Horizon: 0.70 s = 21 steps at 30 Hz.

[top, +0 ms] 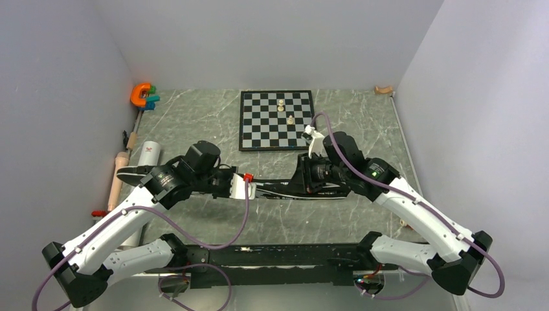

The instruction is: Pack up the badminton gear

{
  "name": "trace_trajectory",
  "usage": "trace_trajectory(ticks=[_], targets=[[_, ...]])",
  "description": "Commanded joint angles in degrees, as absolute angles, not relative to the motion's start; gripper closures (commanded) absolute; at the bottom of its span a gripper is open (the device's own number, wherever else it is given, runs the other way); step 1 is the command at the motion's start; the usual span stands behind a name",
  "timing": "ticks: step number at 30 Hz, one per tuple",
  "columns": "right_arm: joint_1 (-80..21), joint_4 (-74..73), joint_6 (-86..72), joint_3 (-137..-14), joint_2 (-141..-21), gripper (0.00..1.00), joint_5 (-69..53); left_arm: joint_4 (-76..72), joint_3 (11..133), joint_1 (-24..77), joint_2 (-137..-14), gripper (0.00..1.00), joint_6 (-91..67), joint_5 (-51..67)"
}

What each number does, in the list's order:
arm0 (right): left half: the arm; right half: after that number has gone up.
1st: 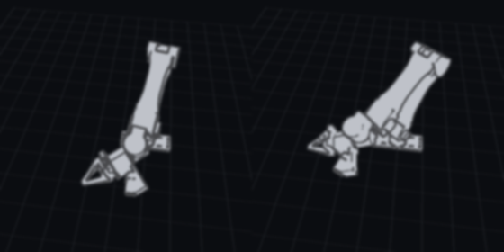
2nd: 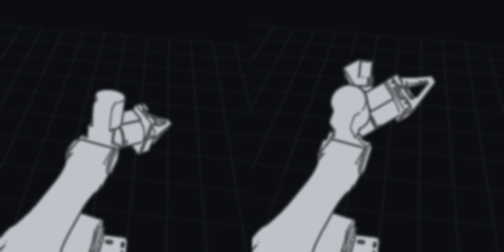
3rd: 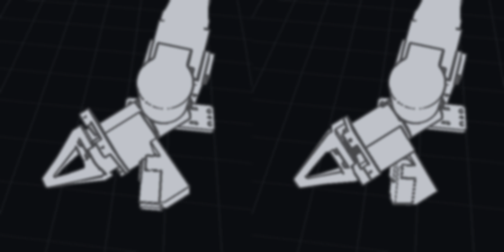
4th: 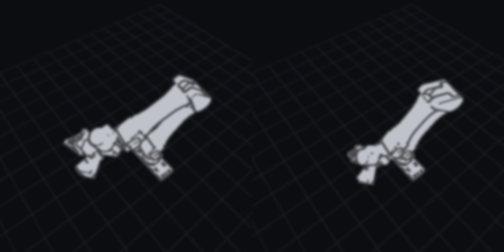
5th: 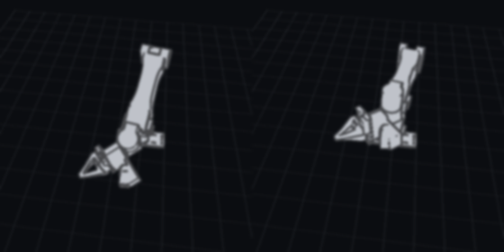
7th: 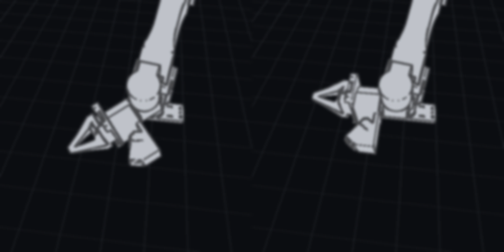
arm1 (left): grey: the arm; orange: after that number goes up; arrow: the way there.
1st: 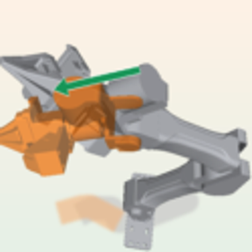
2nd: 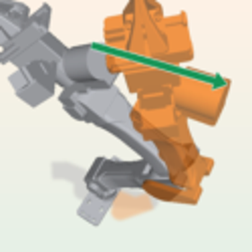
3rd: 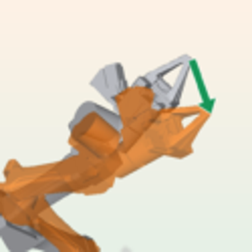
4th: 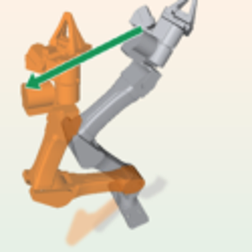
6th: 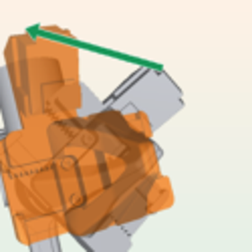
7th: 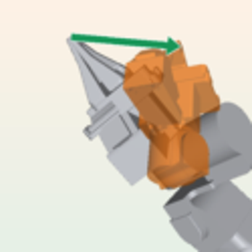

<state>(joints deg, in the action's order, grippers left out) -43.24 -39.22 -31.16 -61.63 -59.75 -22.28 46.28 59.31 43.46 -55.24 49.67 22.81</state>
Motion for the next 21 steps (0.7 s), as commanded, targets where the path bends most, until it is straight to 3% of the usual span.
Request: trace_trajectory(ticks=[1,12,17,21], targets=[[-41.86,-43.78,-30.86,-62.17,-57.16,0.73,-17.48,41.87,63.19,43.65,-52.80,1.00,51.48,23.99],[-32.25,-58.85,-22.51,-71.89,-58.06,0.73,-3.62,42.36,62.88,43.68,-51.68,1.00,51.13,24.44],[-32.69,-57.86,-23.45,-80.99,-58.52,0.65,-0.12,41.83,62.95,43.68,-52.09,1.00,50.73,24.14],[-39.39,-53.02,-25.64,-85.71,-59.75,0.58,-0.57,41.05,63.49,43.68,-52.46,1.00,50.59,23.15]])
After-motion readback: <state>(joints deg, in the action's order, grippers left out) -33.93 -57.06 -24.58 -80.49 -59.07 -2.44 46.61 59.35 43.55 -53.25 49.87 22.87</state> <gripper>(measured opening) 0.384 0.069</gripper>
